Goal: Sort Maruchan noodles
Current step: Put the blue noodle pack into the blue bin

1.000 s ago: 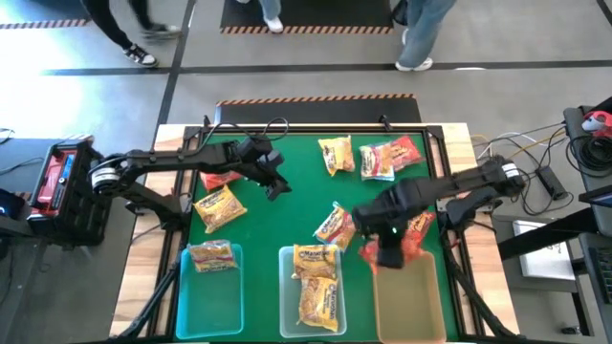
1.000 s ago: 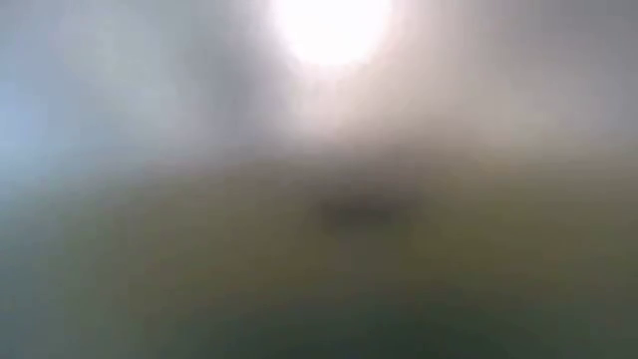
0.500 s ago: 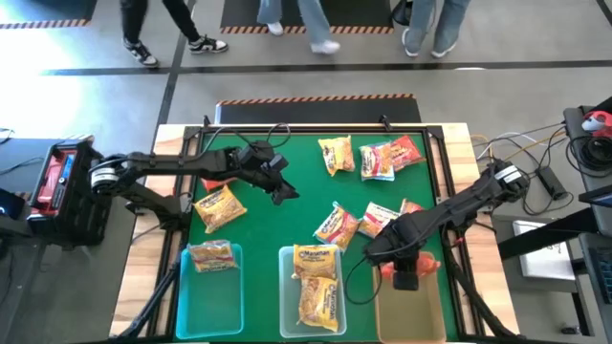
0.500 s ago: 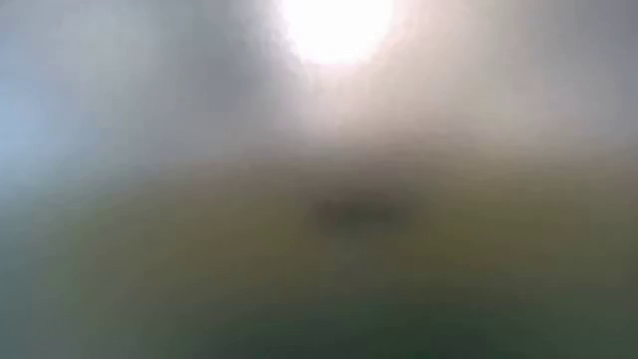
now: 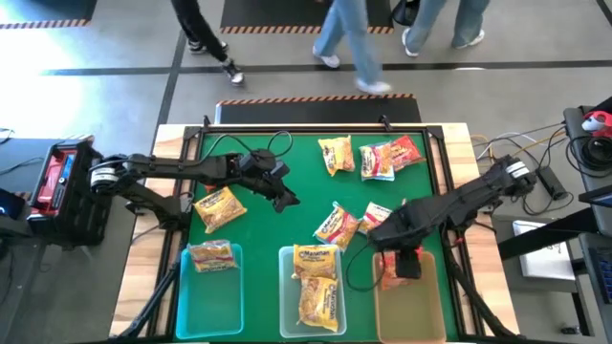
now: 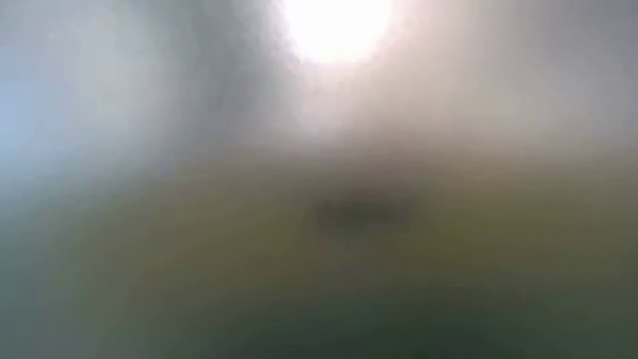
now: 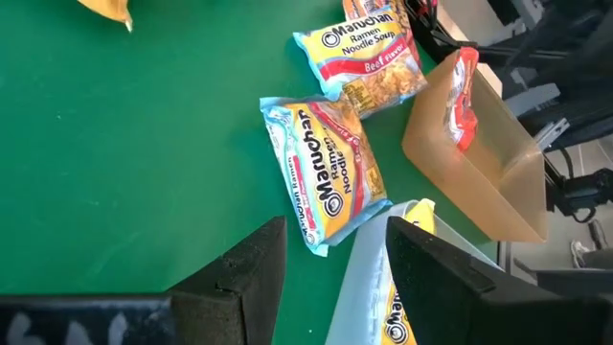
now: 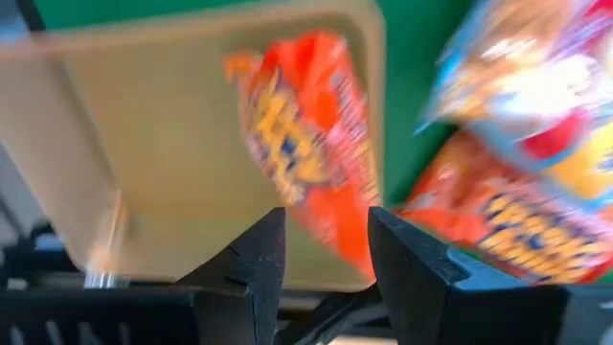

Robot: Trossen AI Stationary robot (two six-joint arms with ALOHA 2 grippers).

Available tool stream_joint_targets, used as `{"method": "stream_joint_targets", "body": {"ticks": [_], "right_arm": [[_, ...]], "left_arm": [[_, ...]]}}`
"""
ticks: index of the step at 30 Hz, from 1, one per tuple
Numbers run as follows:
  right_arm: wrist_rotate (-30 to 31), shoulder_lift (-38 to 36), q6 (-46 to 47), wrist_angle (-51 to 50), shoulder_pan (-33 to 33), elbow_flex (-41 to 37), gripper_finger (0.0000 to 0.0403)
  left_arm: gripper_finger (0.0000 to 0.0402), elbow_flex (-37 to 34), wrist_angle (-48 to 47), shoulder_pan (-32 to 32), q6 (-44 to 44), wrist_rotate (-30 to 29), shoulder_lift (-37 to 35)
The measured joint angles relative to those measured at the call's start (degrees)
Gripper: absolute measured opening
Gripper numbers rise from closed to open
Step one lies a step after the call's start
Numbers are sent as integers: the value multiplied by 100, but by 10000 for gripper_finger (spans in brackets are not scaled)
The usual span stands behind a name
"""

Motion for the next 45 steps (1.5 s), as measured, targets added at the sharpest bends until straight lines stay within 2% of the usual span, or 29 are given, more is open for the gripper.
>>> {"method": "stream_joint_targets", "body": {"ticks": [3, 6, 8, 12, 19, 24, 30, 38, 45], "right_arm": [[569, -235, -15, 230, -293, 120, 136], [1228, -375, 6, 956, -574, 100, 131], [1411, -377, -152, 1396, -771, 59, 127], [1412, -80, -721, 2010, -1131, 5, 126], [1381, 699, -1542, 2150, -1565, -4, 123], [1034, 1136, -1779, 2446, -1636, -84, 123], [792, 1391, -1777, 2791, -1636, -408, 113], [774, 1304, -1398, 3805, -1658, -1210, 96], [747, 1285, -1066, 4464, -1660, -1801, 97]], "left_arm": [[164, 0, 9, -22, -64, -35, 27], [164, 0, 19, -99, -162, -77, 122], [164, 0, 75, -204, -168, -166, 224], [164, -2, 371, -389, -224, -343, 494], [164, -4, 1204, -411, -447, -371, 1069], [164, -4, 1445, -420, -445, -173, 1397], [164, -17, 1850, -439, -445, 61, 1776], [164, -17, 2395, -439, -458, 283, 2257], [164, -20, 2978, -437, -532, 563, 2534]]}}
